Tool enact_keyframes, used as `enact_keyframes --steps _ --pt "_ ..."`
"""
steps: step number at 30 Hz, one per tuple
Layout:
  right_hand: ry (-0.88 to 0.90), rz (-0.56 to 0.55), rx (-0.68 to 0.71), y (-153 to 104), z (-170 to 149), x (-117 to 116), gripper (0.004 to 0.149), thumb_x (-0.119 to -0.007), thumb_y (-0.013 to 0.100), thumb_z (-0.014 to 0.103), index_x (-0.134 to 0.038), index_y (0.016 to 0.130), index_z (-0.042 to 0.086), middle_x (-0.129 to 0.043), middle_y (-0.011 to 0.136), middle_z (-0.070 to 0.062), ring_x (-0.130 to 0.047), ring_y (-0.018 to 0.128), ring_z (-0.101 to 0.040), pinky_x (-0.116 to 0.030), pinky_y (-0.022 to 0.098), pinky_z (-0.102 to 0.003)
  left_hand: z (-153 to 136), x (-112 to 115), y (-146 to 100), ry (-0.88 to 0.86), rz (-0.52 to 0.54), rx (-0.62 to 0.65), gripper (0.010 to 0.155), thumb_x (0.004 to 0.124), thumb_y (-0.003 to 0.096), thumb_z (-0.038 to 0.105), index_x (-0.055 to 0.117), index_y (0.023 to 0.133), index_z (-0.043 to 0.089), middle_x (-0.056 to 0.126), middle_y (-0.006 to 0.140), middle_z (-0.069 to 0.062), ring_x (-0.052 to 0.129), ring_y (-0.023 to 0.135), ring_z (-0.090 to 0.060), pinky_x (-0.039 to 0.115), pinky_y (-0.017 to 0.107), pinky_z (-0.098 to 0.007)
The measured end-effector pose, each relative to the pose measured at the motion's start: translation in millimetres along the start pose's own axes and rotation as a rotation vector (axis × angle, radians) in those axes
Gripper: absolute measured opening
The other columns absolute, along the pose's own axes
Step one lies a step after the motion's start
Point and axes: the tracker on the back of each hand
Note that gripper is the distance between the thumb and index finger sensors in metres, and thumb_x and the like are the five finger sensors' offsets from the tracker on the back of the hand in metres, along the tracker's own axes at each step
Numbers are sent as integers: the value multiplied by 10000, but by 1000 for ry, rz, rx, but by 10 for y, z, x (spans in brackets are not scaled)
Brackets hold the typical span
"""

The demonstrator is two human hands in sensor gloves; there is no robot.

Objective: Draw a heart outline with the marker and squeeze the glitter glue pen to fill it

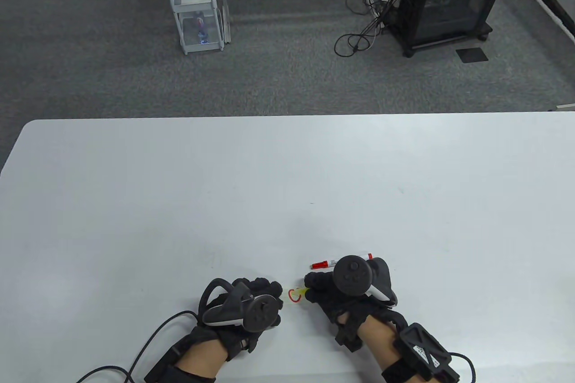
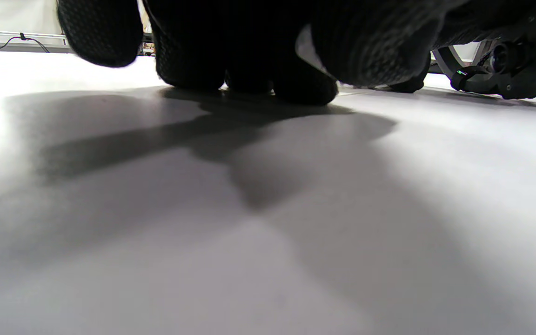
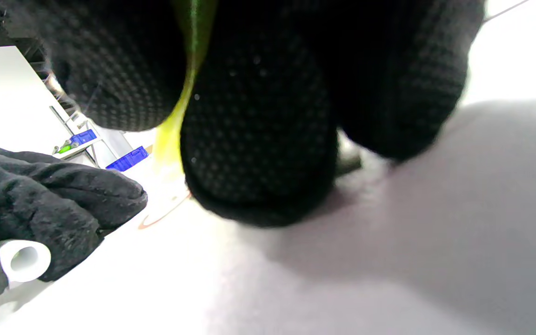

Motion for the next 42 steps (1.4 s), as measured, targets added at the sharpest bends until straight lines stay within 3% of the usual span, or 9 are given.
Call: enact_keyframes --steps 42 --pt "21 36 17 2 8 2 473 -872 417 372 -897 813 114 -1047 602 -89 -1102 317 -130 -944 292 -360 -6 -3 -6 -7 -4 0 460 744 498 498 789 888 257 728 1101 5 733 1007 -287 665 690 -554"
Point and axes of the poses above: the tracker on the back of each hand, its own z axis roughly to the thumb side, its own y axis roughly from the wrist to the fingertips, x = y × z
